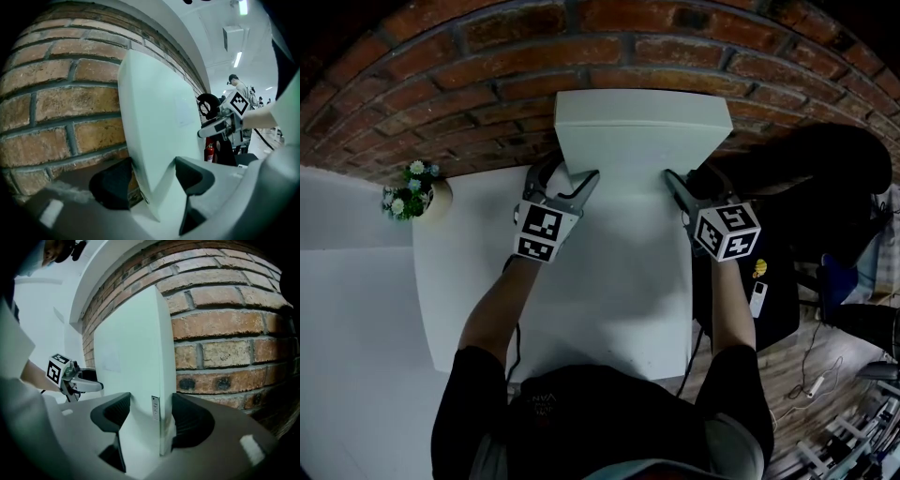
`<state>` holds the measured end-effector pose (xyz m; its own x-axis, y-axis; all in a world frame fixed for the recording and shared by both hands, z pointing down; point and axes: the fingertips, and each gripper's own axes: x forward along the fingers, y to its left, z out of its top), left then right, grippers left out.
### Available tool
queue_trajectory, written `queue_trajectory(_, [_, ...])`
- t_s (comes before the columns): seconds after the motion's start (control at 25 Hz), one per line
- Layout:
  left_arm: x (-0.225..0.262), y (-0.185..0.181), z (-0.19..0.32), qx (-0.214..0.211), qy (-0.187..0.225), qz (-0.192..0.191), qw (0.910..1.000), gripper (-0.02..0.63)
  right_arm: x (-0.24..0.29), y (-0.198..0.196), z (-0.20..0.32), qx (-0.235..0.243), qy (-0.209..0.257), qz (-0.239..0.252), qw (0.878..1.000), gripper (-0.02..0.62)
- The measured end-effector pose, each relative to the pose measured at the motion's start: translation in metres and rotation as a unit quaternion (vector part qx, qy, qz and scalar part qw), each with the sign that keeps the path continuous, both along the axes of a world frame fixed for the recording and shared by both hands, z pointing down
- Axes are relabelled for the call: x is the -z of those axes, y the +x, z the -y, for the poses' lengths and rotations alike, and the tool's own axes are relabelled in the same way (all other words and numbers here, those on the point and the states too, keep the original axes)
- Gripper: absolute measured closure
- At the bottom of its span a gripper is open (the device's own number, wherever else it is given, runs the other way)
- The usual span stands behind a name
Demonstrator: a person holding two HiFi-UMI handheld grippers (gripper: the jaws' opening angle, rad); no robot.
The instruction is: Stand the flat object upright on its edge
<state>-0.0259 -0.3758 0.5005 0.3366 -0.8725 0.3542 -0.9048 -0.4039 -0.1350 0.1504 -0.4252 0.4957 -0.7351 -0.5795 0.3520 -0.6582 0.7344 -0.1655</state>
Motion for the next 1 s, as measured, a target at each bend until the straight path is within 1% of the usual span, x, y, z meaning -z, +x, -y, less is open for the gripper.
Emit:
queue_trajectory(0.64, [-0.001,-0.003,0.015,0.014,0.013,0.012,0.9997,0.302,0.002,-0.004,0.018,0.000,0.021,0.002,1.000,0.311])
queue_trajectory(1.0, [-0.002,-0.002,0.016,0.018,0.004,0.006,0.9998,0.302,0.002,-0.005,0.022,0.000,0.022,0.002,1.000,0.311])
